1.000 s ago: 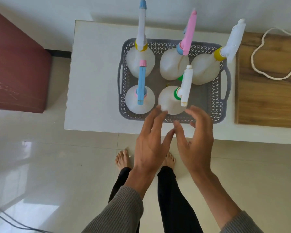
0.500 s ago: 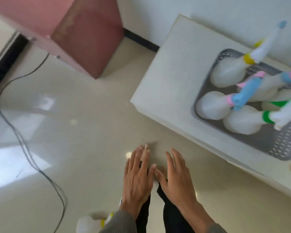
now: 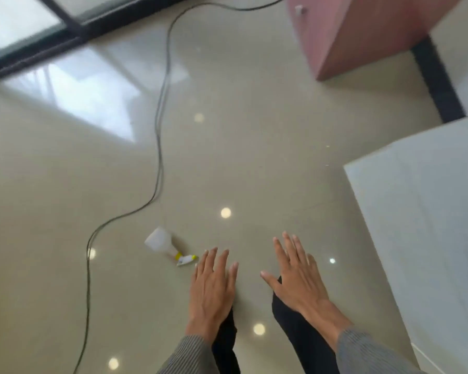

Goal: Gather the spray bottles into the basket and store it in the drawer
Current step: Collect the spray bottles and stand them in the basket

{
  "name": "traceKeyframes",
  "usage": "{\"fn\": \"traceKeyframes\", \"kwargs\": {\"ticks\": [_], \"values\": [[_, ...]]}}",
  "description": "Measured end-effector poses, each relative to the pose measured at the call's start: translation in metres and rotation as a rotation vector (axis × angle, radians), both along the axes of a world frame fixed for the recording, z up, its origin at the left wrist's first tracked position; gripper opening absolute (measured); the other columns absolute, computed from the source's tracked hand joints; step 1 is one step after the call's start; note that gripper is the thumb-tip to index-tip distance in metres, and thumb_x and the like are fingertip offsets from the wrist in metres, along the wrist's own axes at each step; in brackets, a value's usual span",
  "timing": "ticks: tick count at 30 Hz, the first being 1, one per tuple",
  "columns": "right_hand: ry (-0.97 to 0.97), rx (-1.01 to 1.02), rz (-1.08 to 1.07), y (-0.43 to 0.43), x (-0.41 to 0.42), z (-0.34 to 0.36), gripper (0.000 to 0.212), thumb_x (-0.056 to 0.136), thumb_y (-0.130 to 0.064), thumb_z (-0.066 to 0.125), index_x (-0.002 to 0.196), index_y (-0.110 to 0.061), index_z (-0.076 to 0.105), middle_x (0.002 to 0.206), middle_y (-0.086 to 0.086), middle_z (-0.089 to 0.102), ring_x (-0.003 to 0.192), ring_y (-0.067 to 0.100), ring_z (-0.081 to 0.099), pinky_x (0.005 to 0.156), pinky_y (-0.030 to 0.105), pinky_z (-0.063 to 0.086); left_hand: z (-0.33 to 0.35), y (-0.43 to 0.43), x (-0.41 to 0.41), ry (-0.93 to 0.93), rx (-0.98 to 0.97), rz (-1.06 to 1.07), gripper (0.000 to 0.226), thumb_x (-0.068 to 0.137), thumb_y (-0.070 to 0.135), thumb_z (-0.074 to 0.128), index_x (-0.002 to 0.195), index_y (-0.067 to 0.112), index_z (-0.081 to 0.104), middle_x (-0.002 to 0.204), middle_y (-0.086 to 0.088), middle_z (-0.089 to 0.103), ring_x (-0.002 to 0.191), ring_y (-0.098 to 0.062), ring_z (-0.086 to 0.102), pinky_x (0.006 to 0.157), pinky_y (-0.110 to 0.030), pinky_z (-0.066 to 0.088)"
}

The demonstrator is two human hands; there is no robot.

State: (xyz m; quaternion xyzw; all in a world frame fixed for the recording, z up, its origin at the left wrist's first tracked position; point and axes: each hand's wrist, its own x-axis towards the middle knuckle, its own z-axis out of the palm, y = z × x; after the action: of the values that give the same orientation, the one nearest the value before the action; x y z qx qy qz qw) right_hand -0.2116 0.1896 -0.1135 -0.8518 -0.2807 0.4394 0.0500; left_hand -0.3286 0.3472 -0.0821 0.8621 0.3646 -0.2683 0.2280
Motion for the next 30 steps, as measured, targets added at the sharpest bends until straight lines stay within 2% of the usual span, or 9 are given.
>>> {"fn": "traceKeyframes", "kwargs": {"ticks": [7, 12, 16, 21, 27, 30], "values": [[-0.02, -0.042, 0.382, 0.069, -0.044, -0.035, 0.087, 0.095, -0.068, 0.029, 0.157, -0.025, -0.014, 0.166, 0.004, -0.021, 0.154, 0.025, -0.017, 0.123, 0.054, 0.01, -0.032, 0.057, -0.097, 0.068, 0.044, 0.108, 0.053, 0.101, 0.049, 0.034, 0.149, 0.025, 0.039, 0.16, 0.0, 0.031, 0.15, -0.021, 0.024, 0.119, -0.04, 0.025], [-0.065, -0.038, 0.533, 0.123, -0.081, -0.063, 0.087, 0.095, -0.068, 0.032, 0.158, -0.025, -0.011, 0.168, 0.006, -0.015, 0.155, 0.027, -0.012, 0.121, 0.057, 0.013, -0.072, 0.115, -0.146, 0.073, 0.065, 0.026, 0.052, 0.1, 0.042, 0.042, 0.147, 0.019, 0.04, 0.156, -0.008, 0.037, 0.147, -0.027, 0.03, 0.114, -0.04, 0.029], [-0.065, -0.022, 0.495, 0.168, -0.118, -0.095, 0.087, 0.095, -0.068, 0.031, 0.158, -0.025, -0.01, 0.168, 0.005, -0.014, 0.155, 0.026, -0.012, 0.122, 0.057, 0.012, -0.122, 0.174, -0.167, 0.09, 0.077, -0.089, 0.055, 0.098, 0.039, 0.049, 0.148, 0.02, 0.036, 0.159, -0.01, 0.031, 0.149, -0.029, 0.025, 0.114, -0.043, 0.029], [-0.059, 0.018, 0.39, 0.213, -0.169, -0.16, 0.087, 0.095, -0.068, 0.032, 0.158, -0.025, -0.009, 0.168, 0.004, -0.014, 0.155, 0.024, -0.012, 0.123, 0.057, 0.013, -0.201, 0.238, -0.182, 0.103, 0.107, -0.347, 0.061, 0.096, 0.03, 0.054, 0.151, 0.018, 0.031, 0.161, -0.012, 0.024, 0.149, -0.032, 0.02, 0.116, -0.049, 0.029], [-0.034, 0.032, 0.263, 0.232, -0.21, -0.24, 0.091, 0.095, -0.064, 0.039, 0.158, -0.023, -0.011, 0.168, 0.006, -0.014, 0.155, 0.025, -0.013, 0.124, 0.056, 0.013, -0.293, 0.292, -0.172, 0.211, 0.192, -0.688, 0.089, 0.089, 0.027, 0.067, 0.157, 0.026, 0.009, 0.166, -0.011, -0.004, 0.153, -0.031, 0.006, 0.118, -0.048, 0.026], [-0.033, 0.041, 0.212, 0.227, -0.215, -0.263, 0.091, 0.096, -0.062, 0.041, 0.158, -0.021, -0.012, 0.168, 0.007, -0.014, 0.155, 0.026, -0.012, 0.123, 0.055, 0.014, -0.325, 0.303, -0.157, 0.291, 0.179, -0.756, 0.104, 0.083, 0.03, 0.075, 0.157, 0.028, 0.002, 0.166, -0.01, -0.008, 0.153, -0.033, 0.002, 0.118, -0.047, 0.027]]}}
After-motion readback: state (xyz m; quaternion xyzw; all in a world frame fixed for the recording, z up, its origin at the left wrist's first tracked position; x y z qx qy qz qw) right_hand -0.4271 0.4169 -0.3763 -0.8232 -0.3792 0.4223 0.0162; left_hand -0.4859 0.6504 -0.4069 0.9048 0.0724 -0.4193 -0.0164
